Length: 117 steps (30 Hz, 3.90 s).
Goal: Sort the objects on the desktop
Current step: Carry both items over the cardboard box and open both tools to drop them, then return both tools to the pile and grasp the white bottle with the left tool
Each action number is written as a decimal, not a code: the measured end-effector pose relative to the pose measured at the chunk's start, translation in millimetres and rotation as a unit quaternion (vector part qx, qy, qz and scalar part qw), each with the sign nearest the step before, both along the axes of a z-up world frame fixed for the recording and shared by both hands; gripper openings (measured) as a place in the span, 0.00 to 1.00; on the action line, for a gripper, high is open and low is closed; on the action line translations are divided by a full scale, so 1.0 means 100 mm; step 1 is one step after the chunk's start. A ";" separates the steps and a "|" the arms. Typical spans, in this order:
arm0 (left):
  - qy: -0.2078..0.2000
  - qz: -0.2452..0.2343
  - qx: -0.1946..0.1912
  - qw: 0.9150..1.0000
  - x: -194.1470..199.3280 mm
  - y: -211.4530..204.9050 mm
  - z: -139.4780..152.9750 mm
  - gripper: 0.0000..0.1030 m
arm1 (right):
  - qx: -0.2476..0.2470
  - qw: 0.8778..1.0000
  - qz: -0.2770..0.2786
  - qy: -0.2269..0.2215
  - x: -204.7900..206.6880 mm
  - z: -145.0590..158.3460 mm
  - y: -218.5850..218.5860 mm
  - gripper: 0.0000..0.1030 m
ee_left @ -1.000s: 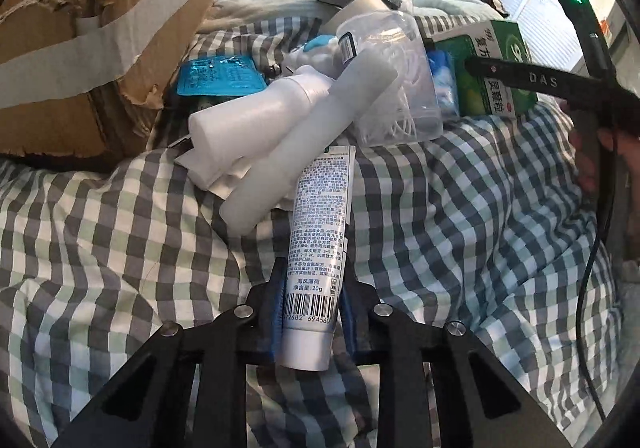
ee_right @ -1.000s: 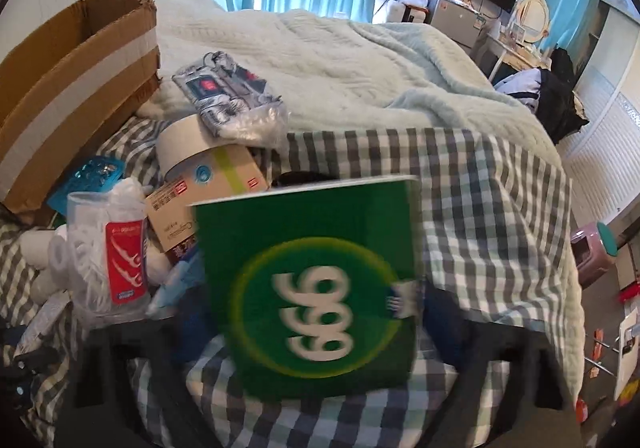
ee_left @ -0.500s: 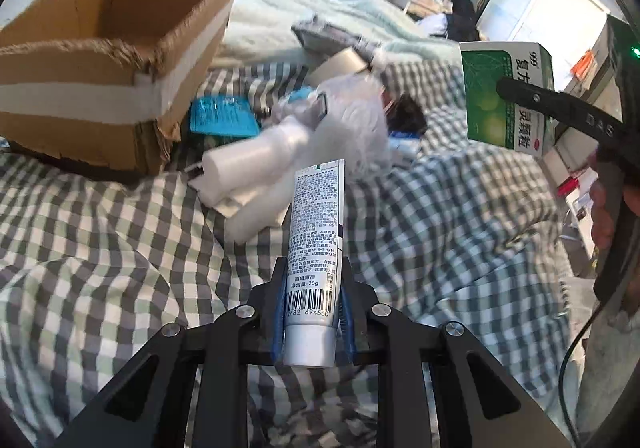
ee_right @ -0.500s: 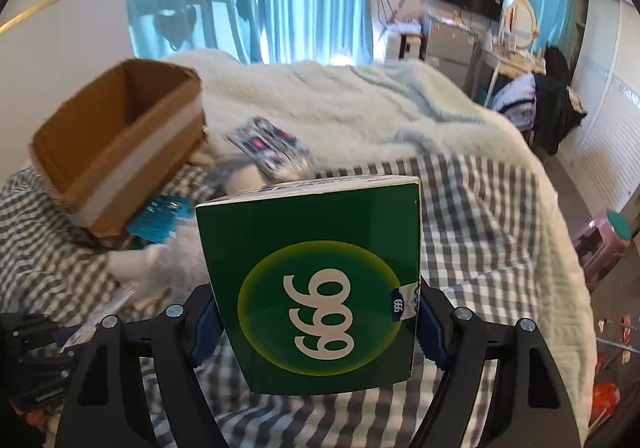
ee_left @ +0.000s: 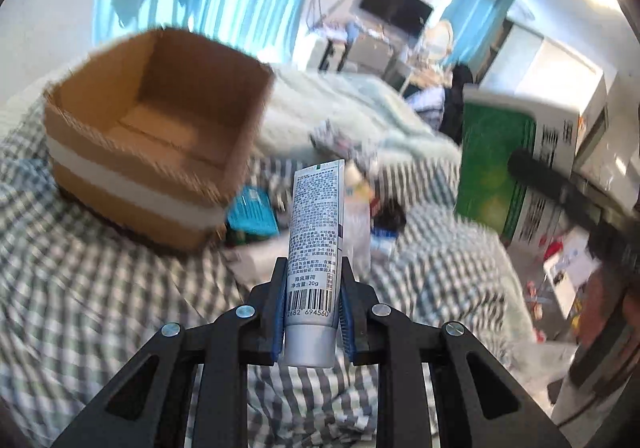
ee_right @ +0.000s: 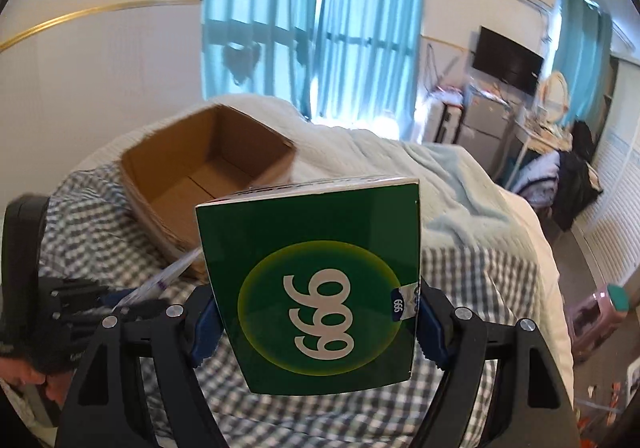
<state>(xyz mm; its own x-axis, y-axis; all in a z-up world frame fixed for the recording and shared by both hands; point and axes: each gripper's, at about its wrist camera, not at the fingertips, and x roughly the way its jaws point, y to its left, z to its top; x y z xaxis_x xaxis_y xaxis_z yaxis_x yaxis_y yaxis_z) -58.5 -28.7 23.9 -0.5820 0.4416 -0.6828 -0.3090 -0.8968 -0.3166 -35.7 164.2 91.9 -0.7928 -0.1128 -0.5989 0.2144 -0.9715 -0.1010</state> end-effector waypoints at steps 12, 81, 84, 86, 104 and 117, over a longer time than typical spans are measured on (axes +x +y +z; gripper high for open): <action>0.059 0.104 -0.018 0.993 -0.59 -0.61 0.46 0.22 | -0.049 0.997 0.061 -0.009 -0.61 0.28 -0.89 0.75; -0.014 -0.025 -0.181 0.983 -0.42 0.98 -1.34 0.49 | -0.126 0.977 -0.121 -0.125 -0.33 -1.63 0.69 0.86; -0.020 -0.027 -0.171 0.985 -0.52 1.02 -1.37 0.49 | -0.126 0.975 -0.125 -0.131 -0.34 -1.65 0.69 0.86; -0.020 -0.026 -0.174 0.984 -0.55 1.03 -1.40 0.40 | -0.125 0.975 -0.127 -0.134 -0.35 -1.67 0.69 0.86; 0.005 0.008 -0.083 0.997 -0.40 0.61 -1.01 0.08 | -0.110 0.979 -0.104 -0.134 -0.33 -1.68 0.52 0.86; -0.007 0.041 -0.075 0.996 -0.53 0.47 -1.04 0.08 | -0.085 0.981 -0.065 -0.161 -0.86 -1.84 0.21 0.86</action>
